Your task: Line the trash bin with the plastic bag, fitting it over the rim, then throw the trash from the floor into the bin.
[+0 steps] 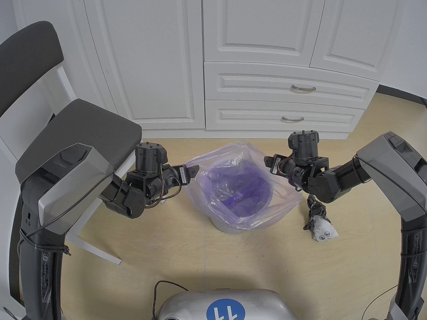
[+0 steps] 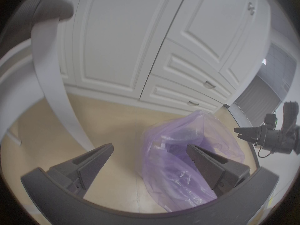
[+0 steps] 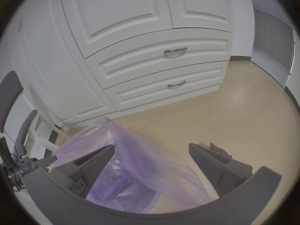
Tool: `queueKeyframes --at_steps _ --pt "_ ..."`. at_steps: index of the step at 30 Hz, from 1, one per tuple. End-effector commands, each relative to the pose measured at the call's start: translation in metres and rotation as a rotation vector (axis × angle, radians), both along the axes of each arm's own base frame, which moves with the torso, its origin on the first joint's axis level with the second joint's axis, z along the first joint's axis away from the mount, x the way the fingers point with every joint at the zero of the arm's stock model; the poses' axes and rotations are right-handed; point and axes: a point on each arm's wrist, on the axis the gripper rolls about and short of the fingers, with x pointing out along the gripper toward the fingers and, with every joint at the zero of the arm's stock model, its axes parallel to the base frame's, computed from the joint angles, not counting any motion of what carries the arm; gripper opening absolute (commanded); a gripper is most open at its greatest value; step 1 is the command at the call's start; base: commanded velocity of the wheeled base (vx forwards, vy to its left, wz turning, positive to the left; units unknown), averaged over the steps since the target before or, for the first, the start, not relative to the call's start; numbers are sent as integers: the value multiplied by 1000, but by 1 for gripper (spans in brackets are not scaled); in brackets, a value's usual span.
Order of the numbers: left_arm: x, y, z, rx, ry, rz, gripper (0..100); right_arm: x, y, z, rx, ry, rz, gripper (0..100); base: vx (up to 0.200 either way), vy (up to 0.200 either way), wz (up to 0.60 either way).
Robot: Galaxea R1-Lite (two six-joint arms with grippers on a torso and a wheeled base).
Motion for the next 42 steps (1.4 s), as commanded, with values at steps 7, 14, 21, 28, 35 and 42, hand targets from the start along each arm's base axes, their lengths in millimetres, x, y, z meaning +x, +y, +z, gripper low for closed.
queueKeyframes --at_steps 7,14,21,28,35,42 --pt "28 -7 13 -84 183 109 100 29 -44 -47 -13 122 -50 100 0 0 0" --pt "41 -11 -6 -72 219 164 100 43 -48 -66 -4 155 -53 100 0 0 0" --pt "60 -17 -31 -45 190 252 100 60 -51 -86 43 139 -91 100 0 0 0" --pt "75 -17 -39 -102 172 344 100 79 -47 -103 130 96 -134 100 0 0 0" --pt "83 -15 -41 -167 60 349 100 89 -51 -102 194 -46 -141 100 0 0 0" --pt "86 -14 -33 -229 -17 350 100 92 -50 -104 208 -102 -146 100 0 0 0"
